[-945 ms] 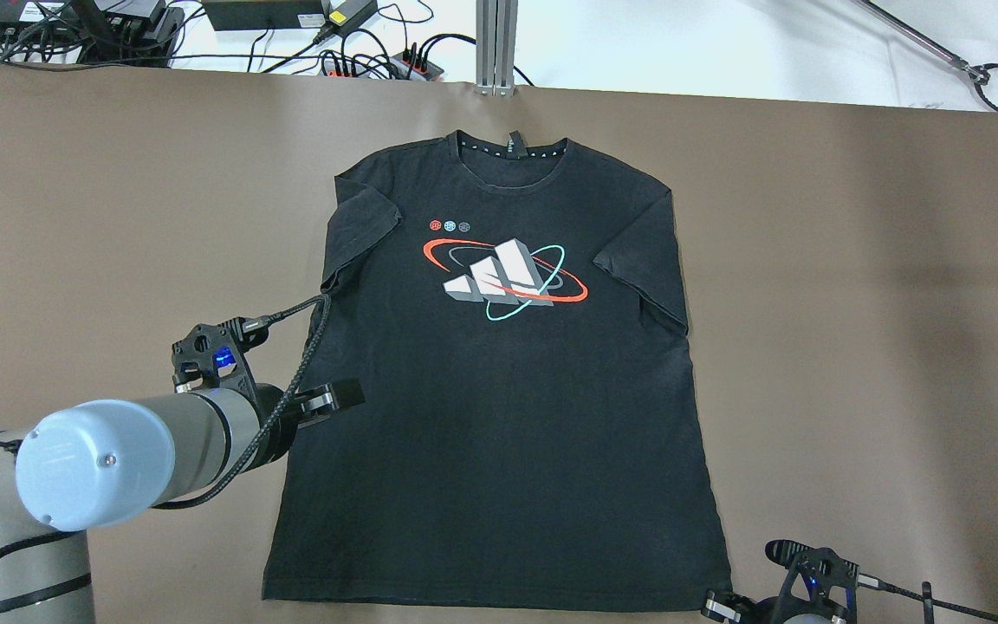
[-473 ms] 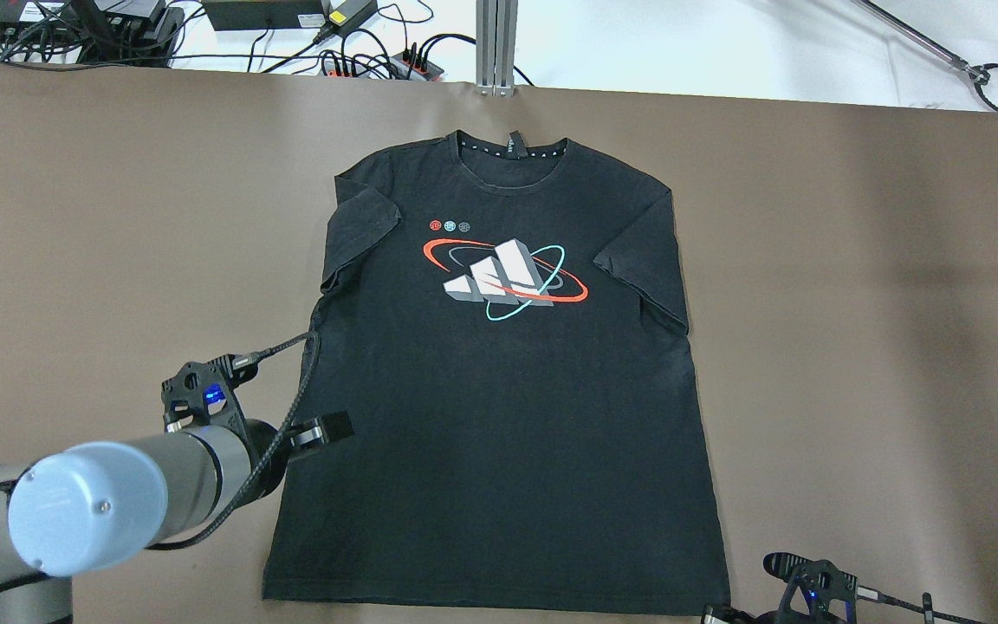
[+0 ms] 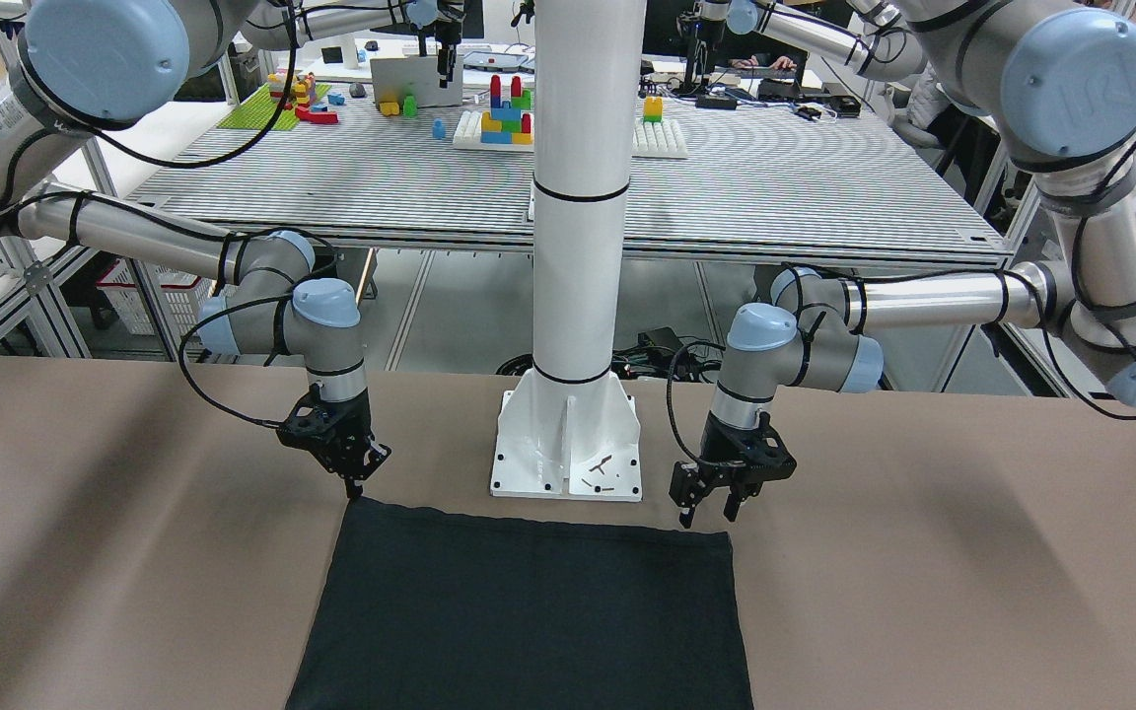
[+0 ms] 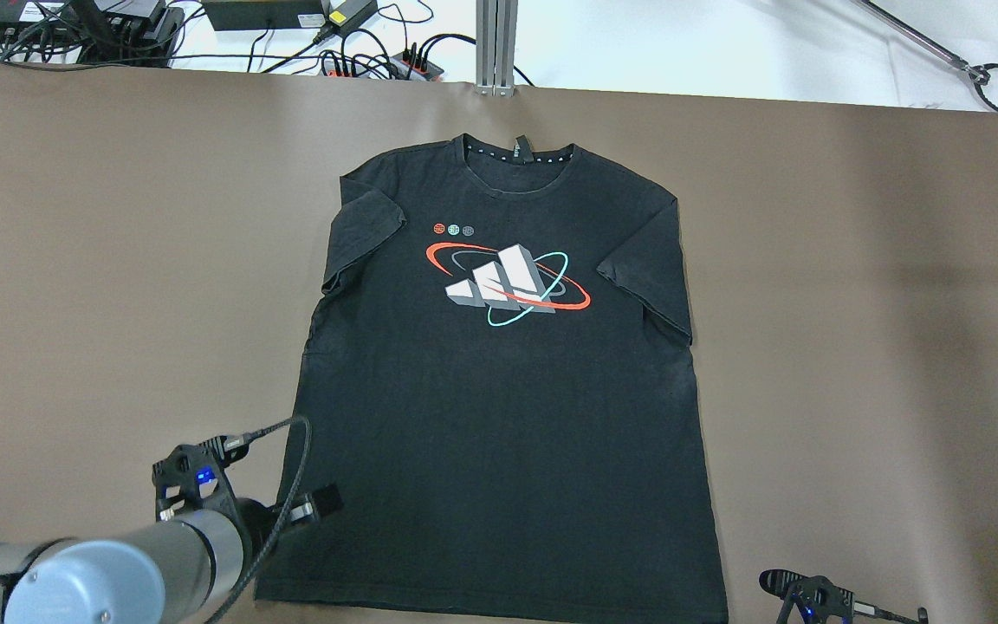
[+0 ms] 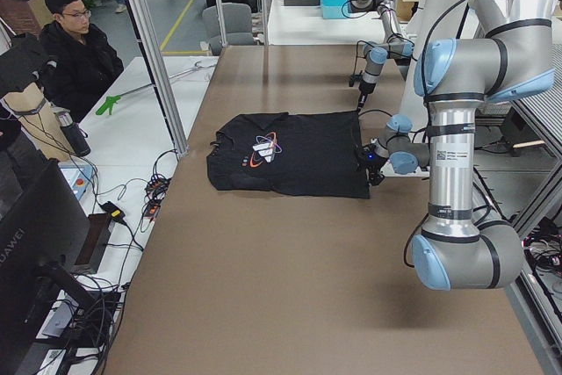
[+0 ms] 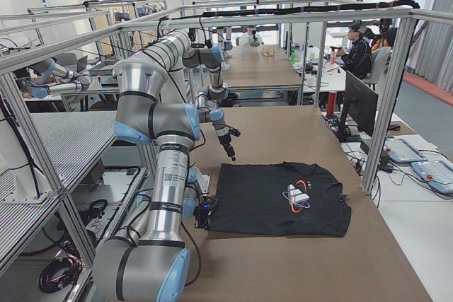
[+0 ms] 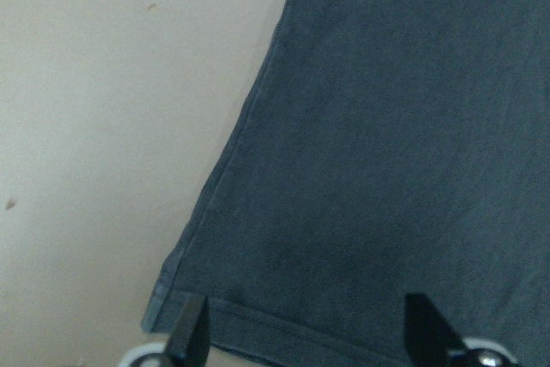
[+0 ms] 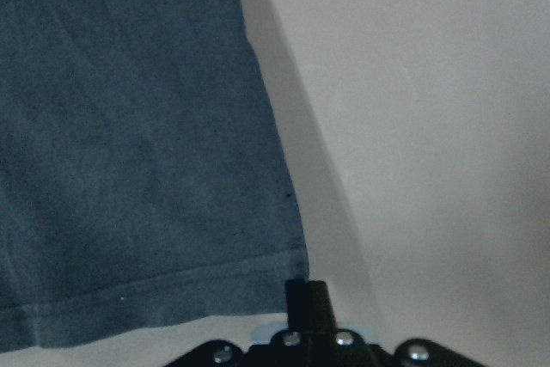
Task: Fold clothes
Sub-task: 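Grasp the two hem corners nearest the robot with both grippers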
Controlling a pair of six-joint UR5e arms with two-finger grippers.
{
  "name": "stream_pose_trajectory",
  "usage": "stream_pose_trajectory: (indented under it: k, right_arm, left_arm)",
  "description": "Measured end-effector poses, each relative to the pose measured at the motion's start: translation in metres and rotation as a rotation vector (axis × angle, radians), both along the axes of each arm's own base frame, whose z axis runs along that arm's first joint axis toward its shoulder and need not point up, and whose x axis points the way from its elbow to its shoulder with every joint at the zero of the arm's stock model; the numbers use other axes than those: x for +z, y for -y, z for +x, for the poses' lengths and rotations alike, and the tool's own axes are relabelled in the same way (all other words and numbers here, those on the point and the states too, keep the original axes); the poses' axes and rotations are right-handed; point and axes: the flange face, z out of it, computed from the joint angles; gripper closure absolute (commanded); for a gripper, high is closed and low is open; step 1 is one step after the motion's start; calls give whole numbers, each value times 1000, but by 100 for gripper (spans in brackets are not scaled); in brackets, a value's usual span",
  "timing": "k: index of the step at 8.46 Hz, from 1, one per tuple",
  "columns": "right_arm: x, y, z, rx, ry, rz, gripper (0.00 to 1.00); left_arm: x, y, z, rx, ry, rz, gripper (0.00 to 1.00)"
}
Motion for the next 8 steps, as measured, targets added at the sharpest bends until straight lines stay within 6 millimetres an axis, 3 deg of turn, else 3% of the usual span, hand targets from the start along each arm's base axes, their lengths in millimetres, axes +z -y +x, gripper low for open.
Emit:
stream_pose_trajectory:
  k: [1, 3, 8]
  right_arm:
    - [0, 0, 0, 0, 0, 0, 100]
    - [-1, 0, 0, 0, 3, 0, 100]
    - [-2, 1, 1, 2, 3, 0, 100]
  left_arm:
    - [12, -6, 3, 25, 35, -13, 22]
    - [33, -10, 6, 41, 90, -24, 38]
    - [35, -12, 8, 52, 98, -28, 43]
